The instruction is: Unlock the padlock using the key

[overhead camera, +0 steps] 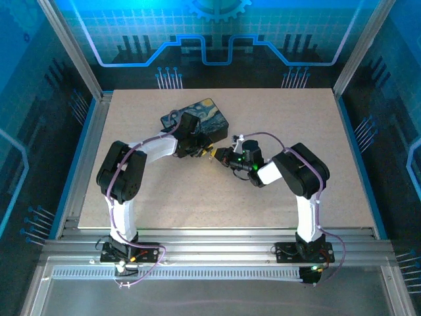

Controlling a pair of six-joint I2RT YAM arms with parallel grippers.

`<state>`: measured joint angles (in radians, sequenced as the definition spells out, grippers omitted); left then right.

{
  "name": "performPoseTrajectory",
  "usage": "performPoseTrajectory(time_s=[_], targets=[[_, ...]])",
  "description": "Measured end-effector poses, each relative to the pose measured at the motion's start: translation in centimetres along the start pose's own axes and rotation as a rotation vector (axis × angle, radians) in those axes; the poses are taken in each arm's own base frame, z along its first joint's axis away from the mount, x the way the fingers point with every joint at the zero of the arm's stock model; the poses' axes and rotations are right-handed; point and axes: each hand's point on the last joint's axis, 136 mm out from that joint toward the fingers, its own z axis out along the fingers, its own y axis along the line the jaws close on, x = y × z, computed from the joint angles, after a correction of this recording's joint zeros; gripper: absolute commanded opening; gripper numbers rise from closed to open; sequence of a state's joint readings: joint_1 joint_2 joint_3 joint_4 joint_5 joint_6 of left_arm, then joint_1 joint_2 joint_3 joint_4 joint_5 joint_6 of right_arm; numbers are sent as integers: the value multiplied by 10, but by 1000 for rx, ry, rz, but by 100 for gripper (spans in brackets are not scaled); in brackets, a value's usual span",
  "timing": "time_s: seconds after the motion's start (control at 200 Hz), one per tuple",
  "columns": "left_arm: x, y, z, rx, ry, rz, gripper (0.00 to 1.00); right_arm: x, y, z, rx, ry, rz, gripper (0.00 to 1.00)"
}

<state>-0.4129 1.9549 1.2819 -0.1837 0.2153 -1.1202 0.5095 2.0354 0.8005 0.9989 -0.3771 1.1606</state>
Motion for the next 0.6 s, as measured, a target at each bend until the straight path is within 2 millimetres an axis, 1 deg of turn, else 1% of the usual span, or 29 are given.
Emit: performPoseTrajectory(time_s=[0.11, 0.335, 0.505, 0.6], targets=[[-3, 1, 1, -5, -17, 2, 0, -1, -4, 3, 39, 11, -39, 0], [-2, 1, 3, -2, -18, 3, 0, -3, -2, 0, 81, 11, -88, 0], [-2, -2, 4, 4, -18, 8, 0, -5, 1, 0, 219, 16, -189, 0], [-2, -2, 4, 3, -15, 8, 0, -5, 0, -2, 263, 15, -229, 0]])
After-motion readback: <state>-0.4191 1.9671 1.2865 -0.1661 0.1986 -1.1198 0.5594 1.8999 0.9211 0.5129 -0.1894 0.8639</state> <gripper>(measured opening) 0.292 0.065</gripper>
